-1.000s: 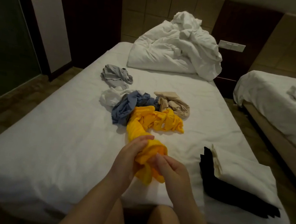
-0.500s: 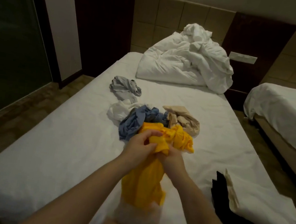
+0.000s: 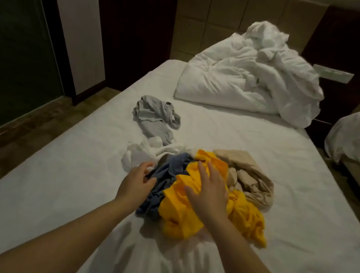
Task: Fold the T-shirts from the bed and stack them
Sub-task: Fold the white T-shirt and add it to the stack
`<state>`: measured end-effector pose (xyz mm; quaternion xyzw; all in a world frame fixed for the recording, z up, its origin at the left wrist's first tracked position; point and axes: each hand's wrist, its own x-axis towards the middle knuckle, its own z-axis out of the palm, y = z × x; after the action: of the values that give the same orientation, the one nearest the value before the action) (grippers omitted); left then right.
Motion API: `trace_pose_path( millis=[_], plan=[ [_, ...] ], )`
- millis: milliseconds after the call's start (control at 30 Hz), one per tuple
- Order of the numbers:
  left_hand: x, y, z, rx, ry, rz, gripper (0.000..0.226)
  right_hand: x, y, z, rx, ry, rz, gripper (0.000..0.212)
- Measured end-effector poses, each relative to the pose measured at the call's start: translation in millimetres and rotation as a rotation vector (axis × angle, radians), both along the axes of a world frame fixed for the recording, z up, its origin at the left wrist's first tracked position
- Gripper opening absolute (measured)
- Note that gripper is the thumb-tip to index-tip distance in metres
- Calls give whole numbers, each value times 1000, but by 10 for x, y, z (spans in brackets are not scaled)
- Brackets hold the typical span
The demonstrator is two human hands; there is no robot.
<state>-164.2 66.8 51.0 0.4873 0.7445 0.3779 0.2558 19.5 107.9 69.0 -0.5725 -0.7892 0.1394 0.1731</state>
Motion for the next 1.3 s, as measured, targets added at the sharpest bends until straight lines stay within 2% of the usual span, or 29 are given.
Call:
trace_pose_path(
  millis=[233,333,400,500,567,700,833,900,967,1033,1100,1133,1300],
  plan=[
    [-333,572,-377,14,214,66,47,-449,121,-696,-154,-102,90,76],
    [-424,815,-464,-118,389,19,55,-487,222,-803,-166,-108,86,80],
    [-458,952,-502,-210,443,-42,57,-479,249,-832,-186,-104,85,81],
    [-449,1069,-474,-392,592,-93,45,-456,272,-853,-201,-96,85,84],
    [-412,995,-447,-408,604,-90,38,-458,255,-838,-203,-87,80,86],
    [-228,566,-135,-70,489,-102,26,-452,123,-639,-152,18,22,86],
    [49,166,821,272,364,-211,24,-482,-124,-63,47,168,64,81],
    [174,-33,1420,406,242,-252,21,-489,-235,406,133,308,97,77],
    [282,-279,2002,530,116,-286,14,-422,-367,949,149,532,64,73],
    [354,-533,2482,608,72,-320,9,-271,-545,1485,149,696,37,53],
    [390,-801,2846,645,58,-319,8,-80,-785,1937,139,708,63,27],
    [408,-952,3003,674,43,-307,9,14,-920,2129,174,681,77,24],
    [604,-1742,3713,839,-126,-276,8,306,-1732,3029,316,713,179,33]
  ],
)
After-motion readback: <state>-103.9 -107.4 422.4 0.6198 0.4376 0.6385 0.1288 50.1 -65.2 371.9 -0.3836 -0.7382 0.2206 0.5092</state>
